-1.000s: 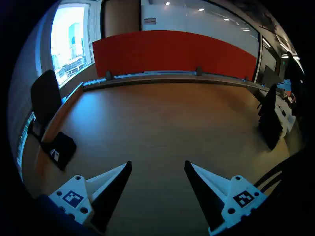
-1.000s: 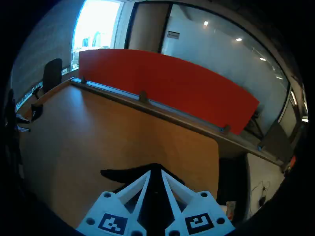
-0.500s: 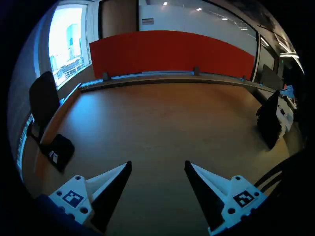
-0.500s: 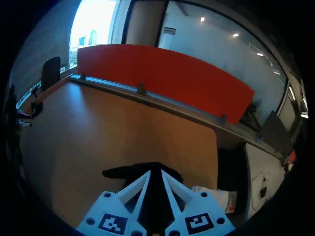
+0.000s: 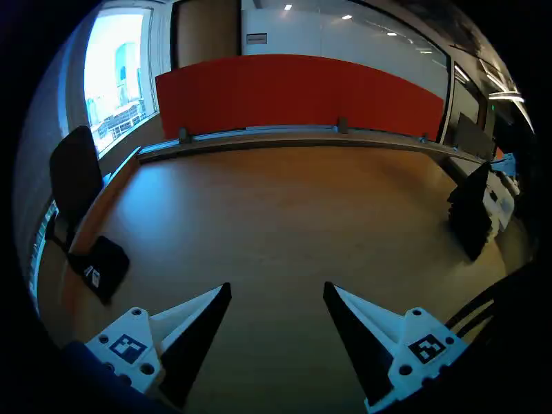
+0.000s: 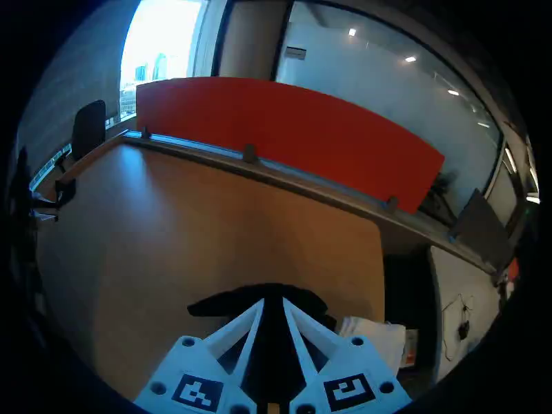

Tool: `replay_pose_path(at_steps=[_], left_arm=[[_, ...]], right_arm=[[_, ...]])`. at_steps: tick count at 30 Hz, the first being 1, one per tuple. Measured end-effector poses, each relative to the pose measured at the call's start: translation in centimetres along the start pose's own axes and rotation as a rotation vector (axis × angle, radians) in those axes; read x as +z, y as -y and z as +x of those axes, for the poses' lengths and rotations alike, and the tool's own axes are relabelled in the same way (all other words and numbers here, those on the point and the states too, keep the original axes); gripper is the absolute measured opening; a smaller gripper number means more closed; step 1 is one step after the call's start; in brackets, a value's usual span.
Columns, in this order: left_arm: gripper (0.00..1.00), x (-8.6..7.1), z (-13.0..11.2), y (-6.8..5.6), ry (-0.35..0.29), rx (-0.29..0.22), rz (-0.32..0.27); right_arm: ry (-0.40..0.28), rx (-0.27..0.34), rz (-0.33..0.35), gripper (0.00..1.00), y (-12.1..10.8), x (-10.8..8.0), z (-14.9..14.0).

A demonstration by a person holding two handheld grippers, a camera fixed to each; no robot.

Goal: Fold towel

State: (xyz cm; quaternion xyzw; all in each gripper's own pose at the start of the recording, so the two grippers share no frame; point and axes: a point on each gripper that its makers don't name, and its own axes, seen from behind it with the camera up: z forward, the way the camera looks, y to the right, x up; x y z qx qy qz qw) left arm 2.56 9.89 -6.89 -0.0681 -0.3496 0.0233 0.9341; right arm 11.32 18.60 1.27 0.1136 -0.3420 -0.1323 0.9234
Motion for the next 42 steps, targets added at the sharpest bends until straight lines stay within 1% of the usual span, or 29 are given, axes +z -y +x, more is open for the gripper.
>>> replay_pose_path(at_steps=[11, 17, 23, 29, 36, 42], left_arm=[[1.0, -0.3, -0.5, 0.5, -0.001, -0.007, -0.004], [1.0, -0.5, -0.6, 0.8, 0.0, -0.004, -0.004], [1.0, -0.6, -0.5, 0.9, 0.0, 0.004, -0.008], [0.99, -0.6, -0.4, 0.5, 0.0, 0.02, -0.014], [1.0, -0.6, -0.3, 0.1, 0.0, 0.035, -0.016], [1.0, -0.8, -0.6, 0.1, 0.006, 0.037, -0.011]], right_arm=[[0.004, -0.007, -0.003, 0.06, 0.9, -0.1, 0.0], [0.018, -0.013, -0.017, 0.06, 0.8, -0.4, -1.0], [0.042, -0.009, -0.041, 0.06, 0.1, -1.1, -3.2], [0.073, -0.007, -0.082, 0.06, -1.5, -1.9, -5.9], [0.141, -0.009, -0.118, 0.06, -3.4, -2.1, -9.7], [0.205, -0.003, -0.135, 0.06, -4.2, -2.2, -13.1]])
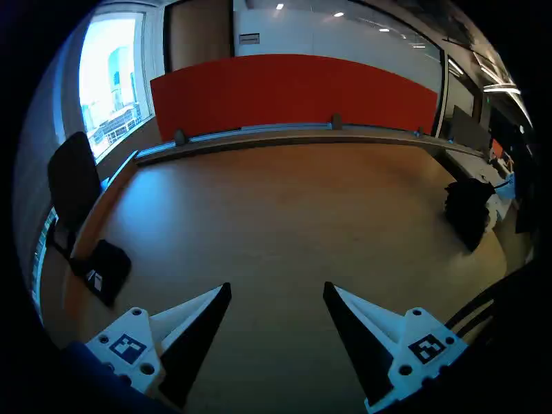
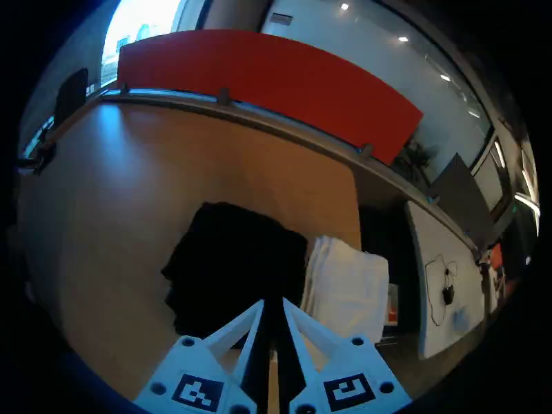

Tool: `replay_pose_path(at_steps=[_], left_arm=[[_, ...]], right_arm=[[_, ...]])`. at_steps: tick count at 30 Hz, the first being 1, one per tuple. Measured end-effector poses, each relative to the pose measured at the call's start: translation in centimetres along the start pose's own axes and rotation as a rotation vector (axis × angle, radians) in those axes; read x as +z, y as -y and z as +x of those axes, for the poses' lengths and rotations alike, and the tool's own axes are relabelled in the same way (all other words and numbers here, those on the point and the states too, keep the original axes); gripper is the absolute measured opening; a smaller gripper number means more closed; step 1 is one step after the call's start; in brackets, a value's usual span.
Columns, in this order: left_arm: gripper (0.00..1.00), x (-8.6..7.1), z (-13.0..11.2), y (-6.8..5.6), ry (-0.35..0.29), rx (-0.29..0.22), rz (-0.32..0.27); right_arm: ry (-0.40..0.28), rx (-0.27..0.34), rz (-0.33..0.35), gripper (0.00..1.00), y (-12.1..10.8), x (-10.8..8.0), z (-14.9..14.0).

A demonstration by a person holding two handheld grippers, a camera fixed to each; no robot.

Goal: Fold towel

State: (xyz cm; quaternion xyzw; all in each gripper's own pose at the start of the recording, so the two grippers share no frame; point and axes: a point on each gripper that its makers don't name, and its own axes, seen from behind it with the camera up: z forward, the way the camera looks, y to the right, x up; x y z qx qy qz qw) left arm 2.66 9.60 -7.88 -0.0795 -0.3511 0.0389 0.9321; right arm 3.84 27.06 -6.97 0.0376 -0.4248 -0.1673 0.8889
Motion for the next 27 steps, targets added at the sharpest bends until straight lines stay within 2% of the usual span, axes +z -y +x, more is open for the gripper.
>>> replay_pose_path(at_steps=[12, 20, 27], left_arm=[[1.0, -0.1, -0.2, 0.2, 0.01, 0.009, 0.016], [0.99, -0.1, -0.1, 0.2, 0.014, 0.017, 0.023], [1.0, 0.1, 0.1, 0.2, 0.016, 0.02, 0.03]], right_arm=[[0.095, 0.076, -0.005, 0.06, -0.2, 2.3, -5.3], [0.113, 0.1, 0.002, 0.06, 0.5, 3.6, -6.3], [0.125, 0.148, 0.006, 0.06, 1.0, 4.6, -7.1]])
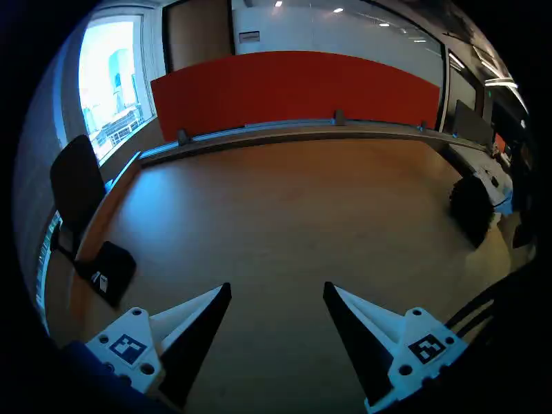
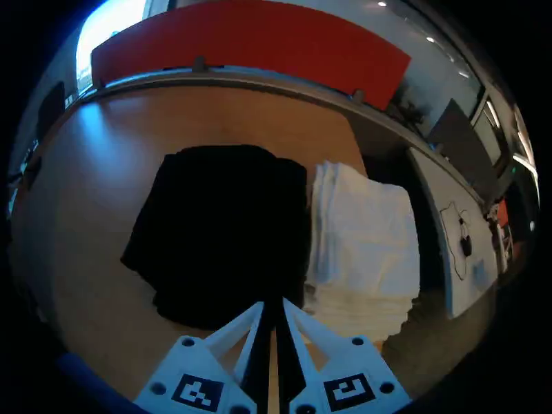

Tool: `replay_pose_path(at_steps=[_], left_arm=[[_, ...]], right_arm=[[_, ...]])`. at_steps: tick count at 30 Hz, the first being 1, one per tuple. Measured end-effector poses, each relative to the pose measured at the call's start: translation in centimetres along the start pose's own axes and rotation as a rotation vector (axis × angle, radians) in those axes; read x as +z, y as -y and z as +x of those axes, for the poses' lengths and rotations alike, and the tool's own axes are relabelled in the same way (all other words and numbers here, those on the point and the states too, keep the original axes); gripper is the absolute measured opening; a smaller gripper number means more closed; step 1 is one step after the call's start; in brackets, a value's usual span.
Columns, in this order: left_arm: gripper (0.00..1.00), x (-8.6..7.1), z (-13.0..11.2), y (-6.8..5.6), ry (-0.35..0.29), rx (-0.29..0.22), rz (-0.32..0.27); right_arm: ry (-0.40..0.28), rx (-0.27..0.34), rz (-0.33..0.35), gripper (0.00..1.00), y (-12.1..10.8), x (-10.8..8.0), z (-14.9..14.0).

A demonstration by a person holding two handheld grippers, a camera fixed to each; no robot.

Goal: Fold towel

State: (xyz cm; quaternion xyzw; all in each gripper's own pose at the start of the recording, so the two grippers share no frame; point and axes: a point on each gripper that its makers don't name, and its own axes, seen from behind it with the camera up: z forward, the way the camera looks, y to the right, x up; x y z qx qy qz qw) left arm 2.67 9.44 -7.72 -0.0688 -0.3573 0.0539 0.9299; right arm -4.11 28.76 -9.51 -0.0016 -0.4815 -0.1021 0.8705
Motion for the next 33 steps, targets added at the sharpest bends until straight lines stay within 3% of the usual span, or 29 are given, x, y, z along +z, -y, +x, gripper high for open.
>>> replay_pose_path(at_steps=[9, 23, 33], left_arm=[[1.0, 0.0, 0.1, 0.2, 0.001, 0.008, 0.006], [1.0, -0.1, 0.4, 0.3, -0.004, 0.01, 0.008], [0.99, -0.5, 0.5, 0.8, -0.012, 0.005, 0.011]], right_arm=[[-0.015, 0.08, 0.001, 0.06, 0.3, 0.8, -0.4], [-0.049, 0.12, -0.006, 0.07, 0.7, 0.6, -0.4], [-0.074, 0.14, -0.029, 0.25, 0.5, -0.2, -0.5]])
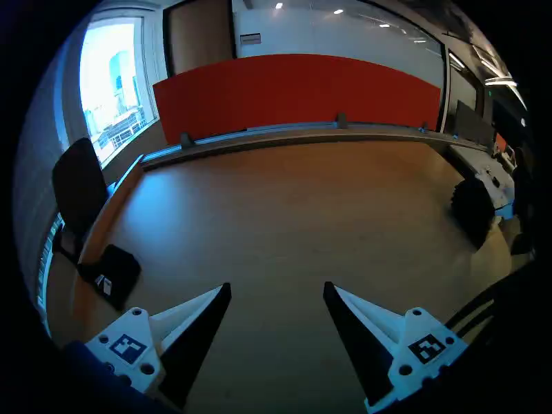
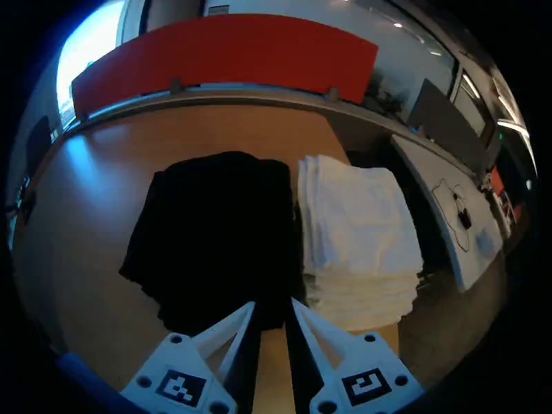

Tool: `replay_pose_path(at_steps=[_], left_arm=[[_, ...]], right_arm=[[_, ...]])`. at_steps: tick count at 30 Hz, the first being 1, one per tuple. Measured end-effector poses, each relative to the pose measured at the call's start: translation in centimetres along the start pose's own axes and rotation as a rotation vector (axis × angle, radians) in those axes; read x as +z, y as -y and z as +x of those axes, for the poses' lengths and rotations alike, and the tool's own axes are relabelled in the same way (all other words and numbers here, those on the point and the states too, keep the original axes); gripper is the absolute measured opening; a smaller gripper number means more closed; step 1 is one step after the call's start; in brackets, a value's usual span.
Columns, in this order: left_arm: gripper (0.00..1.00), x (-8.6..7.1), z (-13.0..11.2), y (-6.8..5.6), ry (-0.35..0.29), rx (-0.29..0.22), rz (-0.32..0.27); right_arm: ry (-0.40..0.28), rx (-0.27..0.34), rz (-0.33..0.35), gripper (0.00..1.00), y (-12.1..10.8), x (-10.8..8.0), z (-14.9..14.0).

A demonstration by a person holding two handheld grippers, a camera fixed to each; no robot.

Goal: Fold towel

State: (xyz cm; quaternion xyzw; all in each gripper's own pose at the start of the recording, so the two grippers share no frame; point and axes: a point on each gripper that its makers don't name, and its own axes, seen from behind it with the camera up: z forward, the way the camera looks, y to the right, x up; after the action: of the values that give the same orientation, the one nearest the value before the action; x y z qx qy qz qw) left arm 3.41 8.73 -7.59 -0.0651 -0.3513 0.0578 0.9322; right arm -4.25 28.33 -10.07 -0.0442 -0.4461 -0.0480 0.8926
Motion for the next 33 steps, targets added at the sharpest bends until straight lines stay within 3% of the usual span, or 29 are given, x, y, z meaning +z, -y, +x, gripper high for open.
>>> replay_pose_path(at_steps=[5, 9, 14, 33], left_arm=[[1.0, -0.2, 0.0, 0.2, -0.003, 0.001, 0.0], [1.0, -0.2, 0.0, 0.3, -0.007, 0.0, 0.0], [1.0, -0.3, 0.1, 0.4, -0.012, -0.002, -0.002], [0.99, -0.7, 0.4, 0.9, -0.03, -0.011, -0.006]], right_arm=[[-0.01, 0.007, -0.016, 0.44, -0.2, -0.6, -0.1], [-0.018, 0.016, -0.026, 0.74, -0.4, -1.1, -0.2], [-0.025, 0.02, -0.027, 0.86, -0.3, -1.5, -0.1], [-0.067, 0.03, -0.038, 0.88, 0.3, -2.9, 1.2]])
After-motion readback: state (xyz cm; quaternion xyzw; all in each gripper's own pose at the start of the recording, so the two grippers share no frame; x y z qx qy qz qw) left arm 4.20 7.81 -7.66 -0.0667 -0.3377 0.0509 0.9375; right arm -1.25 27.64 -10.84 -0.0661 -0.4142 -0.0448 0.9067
